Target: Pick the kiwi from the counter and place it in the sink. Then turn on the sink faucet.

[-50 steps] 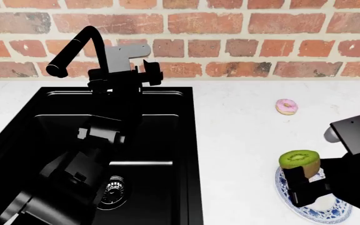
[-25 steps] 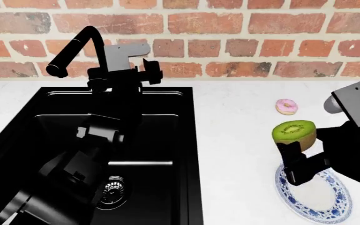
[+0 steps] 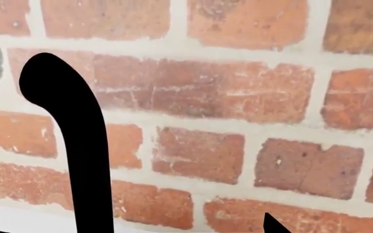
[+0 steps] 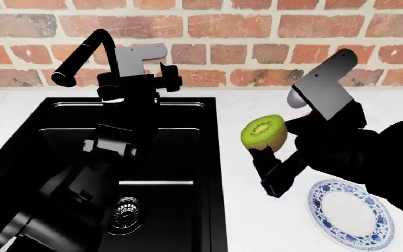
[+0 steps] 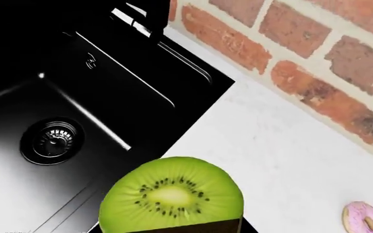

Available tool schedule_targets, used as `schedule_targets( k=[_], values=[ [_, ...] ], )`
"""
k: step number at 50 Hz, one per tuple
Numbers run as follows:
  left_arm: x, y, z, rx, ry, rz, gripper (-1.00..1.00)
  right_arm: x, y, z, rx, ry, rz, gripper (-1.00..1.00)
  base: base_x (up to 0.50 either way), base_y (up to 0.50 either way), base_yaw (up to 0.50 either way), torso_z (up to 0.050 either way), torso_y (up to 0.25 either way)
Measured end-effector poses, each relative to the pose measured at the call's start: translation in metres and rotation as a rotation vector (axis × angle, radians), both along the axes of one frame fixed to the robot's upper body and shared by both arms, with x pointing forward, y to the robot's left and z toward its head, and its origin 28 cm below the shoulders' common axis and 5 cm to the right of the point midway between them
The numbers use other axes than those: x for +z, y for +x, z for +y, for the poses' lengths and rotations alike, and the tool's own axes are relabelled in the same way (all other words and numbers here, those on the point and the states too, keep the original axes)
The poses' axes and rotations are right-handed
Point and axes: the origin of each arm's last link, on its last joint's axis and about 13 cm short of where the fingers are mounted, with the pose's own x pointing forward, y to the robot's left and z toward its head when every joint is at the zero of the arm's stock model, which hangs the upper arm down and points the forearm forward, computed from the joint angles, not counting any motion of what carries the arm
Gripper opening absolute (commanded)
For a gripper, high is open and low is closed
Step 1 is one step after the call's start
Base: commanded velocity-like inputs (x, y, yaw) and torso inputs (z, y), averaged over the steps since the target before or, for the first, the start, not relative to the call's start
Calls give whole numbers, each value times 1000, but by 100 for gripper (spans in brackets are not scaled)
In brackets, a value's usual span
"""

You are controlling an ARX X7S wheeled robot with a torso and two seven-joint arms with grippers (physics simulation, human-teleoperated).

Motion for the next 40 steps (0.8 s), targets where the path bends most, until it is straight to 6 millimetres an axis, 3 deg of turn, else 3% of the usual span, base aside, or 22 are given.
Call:
schedule_targets(
  k=[40],
  values=[
    [2,-1,0,-13,-8,5,100,-22,38,76,420,7,52,-100,0,0,0,0,0]
  ],
)
